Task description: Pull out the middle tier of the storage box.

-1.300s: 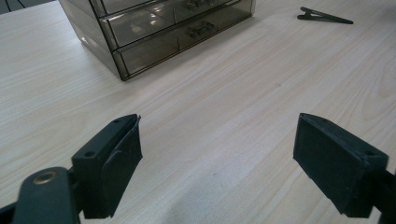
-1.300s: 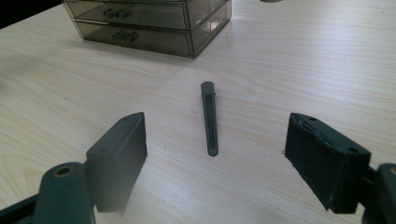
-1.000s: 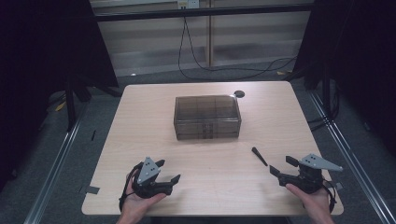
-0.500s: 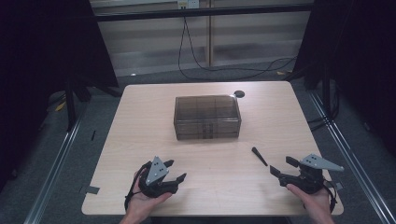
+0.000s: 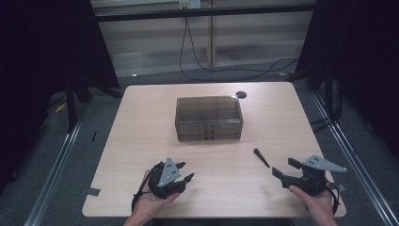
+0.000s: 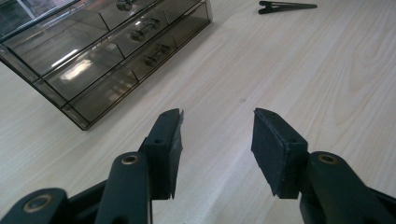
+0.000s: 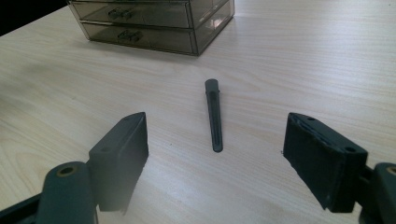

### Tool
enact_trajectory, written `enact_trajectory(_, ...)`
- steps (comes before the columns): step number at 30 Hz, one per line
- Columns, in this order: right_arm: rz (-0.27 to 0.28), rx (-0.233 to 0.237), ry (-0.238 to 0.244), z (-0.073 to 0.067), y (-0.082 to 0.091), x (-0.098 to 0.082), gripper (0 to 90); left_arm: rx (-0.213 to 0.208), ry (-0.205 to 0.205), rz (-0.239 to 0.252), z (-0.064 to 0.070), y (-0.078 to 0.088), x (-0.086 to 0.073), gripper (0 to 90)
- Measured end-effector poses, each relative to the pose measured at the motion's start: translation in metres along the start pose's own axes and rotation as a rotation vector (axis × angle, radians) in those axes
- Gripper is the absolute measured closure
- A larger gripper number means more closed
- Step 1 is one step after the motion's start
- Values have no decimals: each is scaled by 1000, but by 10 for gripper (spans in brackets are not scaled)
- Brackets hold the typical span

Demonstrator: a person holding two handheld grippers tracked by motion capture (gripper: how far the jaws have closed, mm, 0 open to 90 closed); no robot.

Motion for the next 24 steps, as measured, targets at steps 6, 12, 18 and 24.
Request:
enact_trajectory(6, -1, 3, -1, 0, 0, 0, 219, 1, -40, -7, 3, -5, 3, 565)
enact_trajectory(12, -2, 7, -4, 0, 0, 0, 219, 14, -93, -13, 4, -11, 8, 596)
enact_trajectory(18, -2, 6, -7, -1, 2, 0, 219, 29, -146, -29, 6, -16, 10, 549)
enact_trajectory(24, -4, 8, -11, -1, 1, 0, 219, 43, -213, -60, 8, -23, 13, 526)
Point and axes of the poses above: each handheld gripper's, and its own axes: y roughly backward along the jaws, x roughly out of its top, z roughly to its right, the point moved 5 cm from there along -y, roughly forward along the jaws, and after that the axes turned 6 degrees about z, right-handed, at the moved point
